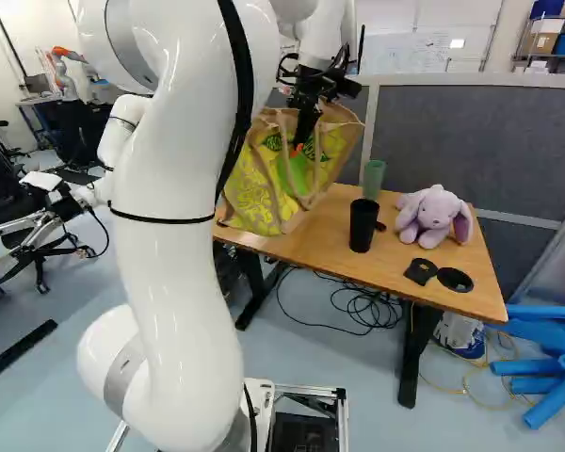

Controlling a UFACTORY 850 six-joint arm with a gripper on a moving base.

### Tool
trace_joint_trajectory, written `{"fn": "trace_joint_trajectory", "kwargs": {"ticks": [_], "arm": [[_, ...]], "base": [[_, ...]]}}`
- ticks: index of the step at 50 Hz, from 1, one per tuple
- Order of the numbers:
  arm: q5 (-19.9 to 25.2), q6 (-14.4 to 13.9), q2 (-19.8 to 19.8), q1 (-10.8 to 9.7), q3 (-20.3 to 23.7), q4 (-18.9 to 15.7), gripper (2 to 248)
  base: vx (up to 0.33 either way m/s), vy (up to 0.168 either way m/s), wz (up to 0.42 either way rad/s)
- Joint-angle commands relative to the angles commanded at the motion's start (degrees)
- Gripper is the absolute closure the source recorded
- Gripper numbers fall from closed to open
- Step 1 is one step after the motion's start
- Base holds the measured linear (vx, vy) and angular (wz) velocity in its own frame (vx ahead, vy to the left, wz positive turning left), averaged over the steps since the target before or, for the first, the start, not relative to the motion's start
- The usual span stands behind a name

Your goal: Pick up the bag on the ground and place it on the table

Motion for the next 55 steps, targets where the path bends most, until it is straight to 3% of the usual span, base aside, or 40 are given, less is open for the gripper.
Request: {"fn": "trace_joint_trajectory", "kwargs": {"ticks": [25,55], "arm": [[3.9,0.0,-2.1,-0.5,2.3,0.0,228],[12.8,0.0,-5.0,-1.4,4.3,0.0,228]], "base": [[0.000,0.000,0.000],[0.000,0.000,0.000]]}}
